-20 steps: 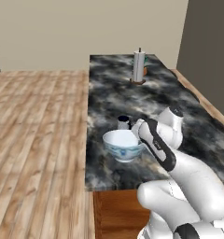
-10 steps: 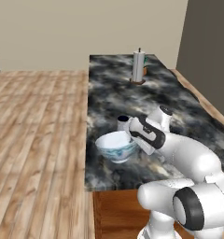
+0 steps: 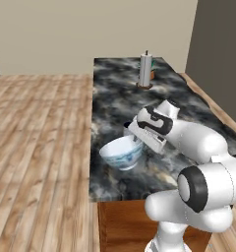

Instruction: Clear the mugs and bowl far away from the sink.

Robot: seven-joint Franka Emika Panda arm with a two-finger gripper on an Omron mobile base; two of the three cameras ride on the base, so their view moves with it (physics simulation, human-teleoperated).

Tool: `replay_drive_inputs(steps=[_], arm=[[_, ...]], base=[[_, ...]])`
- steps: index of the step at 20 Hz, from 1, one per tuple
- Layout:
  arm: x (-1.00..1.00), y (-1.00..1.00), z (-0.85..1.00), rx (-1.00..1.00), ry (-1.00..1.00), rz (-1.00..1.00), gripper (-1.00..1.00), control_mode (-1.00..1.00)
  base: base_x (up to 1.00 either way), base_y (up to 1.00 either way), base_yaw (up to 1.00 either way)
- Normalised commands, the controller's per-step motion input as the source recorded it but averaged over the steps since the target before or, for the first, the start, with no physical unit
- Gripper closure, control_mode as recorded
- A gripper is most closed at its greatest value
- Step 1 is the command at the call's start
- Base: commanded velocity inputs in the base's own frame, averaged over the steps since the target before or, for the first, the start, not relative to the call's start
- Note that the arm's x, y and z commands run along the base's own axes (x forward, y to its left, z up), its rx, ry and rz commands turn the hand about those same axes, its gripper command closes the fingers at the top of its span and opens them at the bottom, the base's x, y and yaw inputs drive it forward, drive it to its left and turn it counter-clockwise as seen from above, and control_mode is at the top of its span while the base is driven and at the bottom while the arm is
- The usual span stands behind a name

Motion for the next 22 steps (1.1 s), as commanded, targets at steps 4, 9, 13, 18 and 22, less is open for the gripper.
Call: replay_drive_inputs(steps=[4,9,13,18,22], arm=[[-0.25,-0.14,0.0,0.01,-0.01,0.1,-1.0,-1.0],[-0.45,-0.15,0.27,0.07,0.0,0.04,-1.0,-1.0],[-0.88,-0.26,0.88,0.16,-0.03,-0.07,-1.0,-1.0],[-0.67,0.02,0.77,0.02,-0.01,-0.25,-1.0,-1.0],[-0.35,0.21,0.36,-0.08,0.0,-0.47,-1.0,-1.0]], base=[[0.0,0.0,0.0],[0.0,0.0,0.0],[0.0,0.0,0.0],[0.0,0.0,0.0],[0.0,0.0,0.0]])
